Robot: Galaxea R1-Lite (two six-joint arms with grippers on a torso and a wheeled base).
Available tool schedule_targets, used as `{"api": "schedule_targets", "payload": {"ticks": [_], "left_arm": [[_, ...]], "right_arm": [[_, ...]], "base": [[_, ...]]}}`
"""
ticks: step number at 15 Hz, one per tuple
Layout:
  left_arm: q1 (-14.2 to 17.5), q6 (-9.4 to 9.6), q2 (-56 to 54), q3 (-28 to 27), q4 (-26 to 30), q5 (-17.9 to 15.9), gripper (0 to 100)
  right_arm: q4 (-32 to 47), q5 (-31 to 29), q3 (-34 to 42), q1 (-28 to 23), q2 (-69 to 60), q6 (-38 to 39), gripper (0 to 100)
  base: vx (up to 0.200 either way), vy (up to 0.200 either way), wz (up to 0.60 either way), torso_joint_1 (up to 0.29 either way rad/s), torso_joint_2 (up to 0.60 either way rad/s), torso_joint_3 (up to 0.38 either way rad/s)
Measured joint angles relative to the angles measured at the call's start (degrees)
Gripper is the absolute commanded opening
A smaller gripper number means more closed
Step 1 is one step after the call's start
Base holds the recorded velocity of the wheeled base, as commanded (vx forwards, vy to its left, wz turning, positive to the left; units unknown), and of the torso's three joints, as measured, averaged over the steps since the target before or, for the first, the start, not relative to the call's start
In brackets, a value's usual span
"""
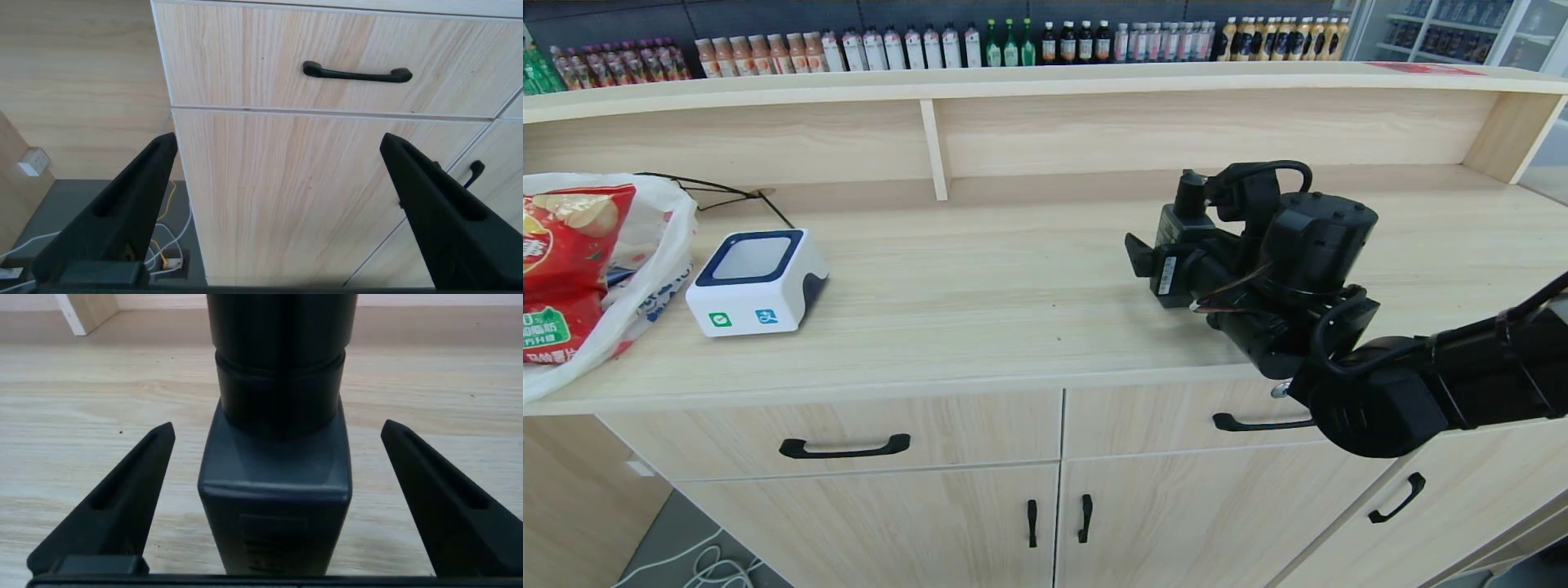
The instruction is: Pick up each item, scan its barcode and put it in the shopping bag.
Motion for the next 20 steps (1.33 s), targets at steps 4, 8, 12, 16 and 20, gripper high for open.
{"api": "schedule_targets", "payload": {"ticks": [4, 8, 12, 16, 20], "left_arm": [[0.0, 0.0, 0.0, 0.0, 0.0, 0.0, 100], [0.0, 0.0, 0.0, 0.0, 0.0, 0.0, 100], [0.0, 0.0, 0.0, 0.0, 0.0, 0.0, 100], [0.0, 0.0, 0.0, 0.0, 0.0, 0.0, 100], [0.0, 0.0, 0.0, 0.0, 0.0, 0.0, 100]], "right_arm": [[0.0, -0.1, 0.0, -0.1, 0.6, 0.0, 0], [-0.1, -0.1, -0.1, -0.1, 0.6, -0.2, 0], [-2.7, -0.2, 0.3, 0.3, 0.1, -1.9, 0], [-5.8, -0.3, 2.2, 1.2, -2.1, -4.8, 0], [-6.1, -0.3, 7.7, 1.8, -8.8, -6.8, 0]], "base": [[0.0, 0.0, 0.0, 0.0, 0.0, 0.0], [0.0, 0.0, 0.0, 0.0, 0.0, 0.0], [0.0, 0.0, 0.0, 0.0, 0.0, 0.0], [0.0, 0.0, 0.0, 0.0, 0.0, 0.0], [0.0, 0.0, 0.0, 0.0, 0.0, 0.0]]}}
